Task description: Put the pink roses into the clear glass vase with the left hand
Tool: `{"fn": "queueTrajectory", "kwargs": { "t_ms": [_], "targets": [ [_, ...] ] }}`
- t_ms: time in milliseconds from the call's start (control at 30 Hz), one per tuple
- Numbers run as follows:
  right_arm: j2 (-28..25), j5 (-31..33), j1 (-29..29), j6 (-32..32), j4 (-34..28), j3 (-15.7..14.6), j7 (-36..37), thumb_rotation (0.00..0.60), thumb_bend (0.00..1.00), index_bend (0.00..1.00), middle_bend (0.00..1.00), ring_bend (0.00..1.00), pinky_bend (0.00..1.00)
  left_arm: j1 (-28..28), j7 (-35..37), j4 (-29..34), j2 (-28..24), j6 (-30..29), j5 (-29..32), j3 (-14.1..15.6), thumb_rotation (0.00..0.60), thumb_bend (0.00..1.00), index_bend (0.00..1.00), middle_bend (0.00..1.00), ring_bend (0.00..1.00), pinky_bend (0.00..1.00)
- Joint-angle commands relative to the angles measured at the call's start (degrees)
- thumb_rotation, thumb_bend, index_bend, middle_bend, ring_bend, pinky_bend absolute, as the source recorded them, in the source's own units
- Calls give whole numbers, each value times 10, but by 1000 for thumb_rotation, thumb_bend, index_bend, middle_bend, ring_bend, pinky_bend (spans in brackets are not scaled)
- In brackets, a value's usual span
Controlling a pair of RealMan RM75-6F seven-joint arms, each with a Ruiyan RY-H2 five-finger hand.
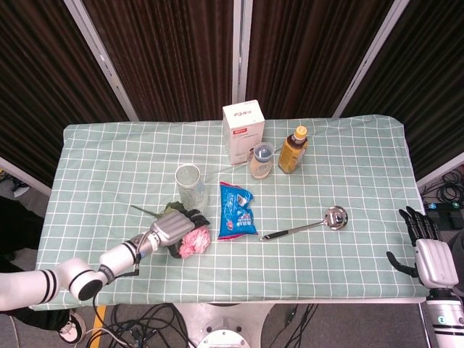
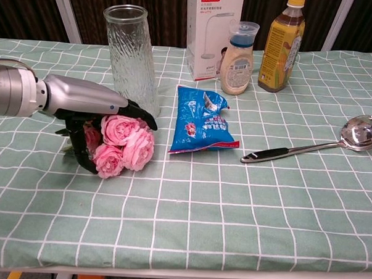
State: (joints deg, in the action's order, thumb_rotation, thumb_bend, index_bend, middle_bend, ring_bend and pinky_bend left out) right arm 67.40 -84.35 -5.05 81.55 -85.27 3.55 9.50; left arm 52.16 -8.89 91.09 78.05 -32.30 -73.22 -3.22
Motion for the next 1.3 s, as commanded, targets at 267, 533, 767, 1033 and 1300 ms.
{"fn": "queueTrajectory", "kwargs": {
  "t_ms": [267, 533, 767, 1033, 1300],
  "targets": [
    [-3, 6, 1, -3, -5, 1, -5, 600, 192, 0, 0, 0, 0, -3, -3, -1, 2, -20, -7, 12, 600, 42, 396, 385, 310, 505],
    [-1, 17, 3, -11, 7, 0, 1, 600, 195, 0, 0, 0, 0, -20, -14, 22, -16, -52, -12, 25, 600, 153, 475, 489, 431, 602],
    [-1, 14, 12, 2, 24, -1, 20, 600, 193, 0, 0, 0, 0, -51, -42, 77, -76, -103, -10, 43, 600, 250, 485, 492, 436, 603],
    [-3, 1, 19, 21, 22, -1, 21, 600, 193, 0, 0, 0, 0, -112, -89, 164, -192, -230, -15, 41, 600, 260, 486, 499, 442, 606],
    [1, -11, 15, 21, 17, -4, 12, 600, 192, 0, 0, 0, 0, -195, -58, 84, -145, -502, -78, -46, 600, 260, 496, 509, 454, 620]
  ]
}}
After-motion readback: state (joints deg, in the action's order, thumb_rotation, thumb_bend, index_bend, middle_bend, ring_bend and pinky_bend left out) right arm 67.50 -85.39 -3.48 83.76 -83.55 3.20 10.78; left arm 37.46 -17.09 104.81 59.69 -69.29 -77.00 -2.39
